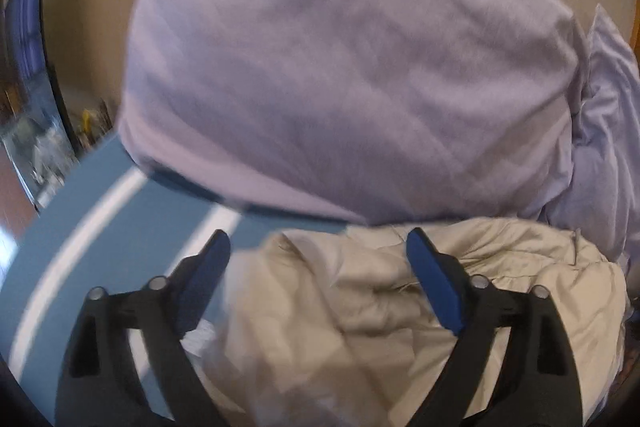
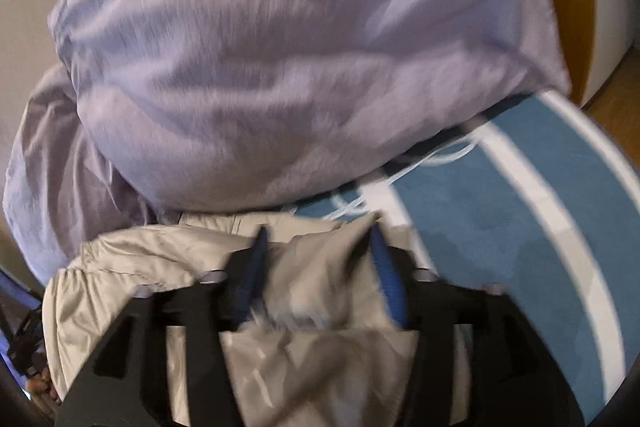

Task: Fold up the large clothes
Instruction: 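Release the hem with both grippers and smooth the folded jacket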

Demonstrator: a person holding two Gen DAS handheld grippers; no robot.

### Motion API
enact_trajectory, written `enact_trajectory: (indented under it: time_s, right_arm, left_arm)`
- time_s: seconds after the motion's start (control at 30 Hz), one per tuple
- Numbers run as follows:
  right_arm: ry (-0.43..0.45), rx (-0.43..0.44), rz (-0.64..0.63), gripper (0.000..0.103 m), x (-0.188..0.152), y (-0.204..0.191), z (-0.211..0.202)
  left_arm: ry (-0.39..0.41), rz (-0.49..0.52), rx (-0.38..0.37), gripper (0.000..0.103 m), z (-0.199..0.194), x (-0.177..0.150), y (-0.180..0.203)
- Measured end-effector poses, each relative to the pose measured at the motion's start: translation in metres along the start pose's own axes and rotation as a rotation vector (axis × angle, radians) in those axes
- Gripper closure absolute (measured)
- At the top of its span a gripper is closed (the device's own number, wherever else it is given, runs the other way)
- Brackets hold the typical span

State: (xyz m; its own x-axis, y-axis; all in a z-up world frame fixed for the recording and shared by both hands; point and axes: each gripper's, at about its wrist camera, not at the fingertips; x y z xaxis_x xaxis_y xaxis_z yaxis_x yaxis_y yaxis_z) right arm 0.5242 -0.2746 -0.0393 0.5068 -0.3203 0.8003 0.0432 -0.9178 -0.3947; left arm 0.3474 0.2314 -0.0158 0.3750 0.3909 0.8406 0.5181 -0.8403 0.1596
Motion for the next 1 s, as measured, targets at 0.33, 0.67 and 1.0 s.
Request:
enact_trajectory:
  time_s: [0.33,0.67,1.0]
  right_arm:
    - [-0.025,0.190,-0.155,0.039,-0.022,-0.087,-0.037]
    - [-0.140,0.246,-0.380,0.040,-0.084,-0.188,-0.018]
    - [-0.121,0.159,-0.459,0.098,-0.100,-0.198,0.009]
  left_arm:
    - [-0.023,0.054,-0.114,0.013,-0.045,-0.011,0.034]
    - [0.026,0.267,-0.159,0.011,-0.078,-0.035,0.109]
    - [0.047,0.292,-0.184,0.010,-0.081,-0.039,0.127]
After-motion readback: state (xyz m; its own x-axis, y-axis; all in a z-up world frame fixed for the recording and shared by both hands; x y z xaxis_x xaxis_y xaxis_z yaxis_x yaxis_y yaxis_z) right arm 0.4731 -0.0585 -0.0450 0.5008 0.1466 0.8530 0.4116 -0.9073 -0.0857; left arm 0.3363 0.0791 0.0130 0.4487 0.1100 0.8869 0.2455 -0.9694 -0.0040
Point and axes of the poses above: each gripper's, at about its wrist camera, not at the fingertips, and z roughly the way its jaws point, y to its right, x to its top, and after that the axes turned 10 degrees about y, right-handed
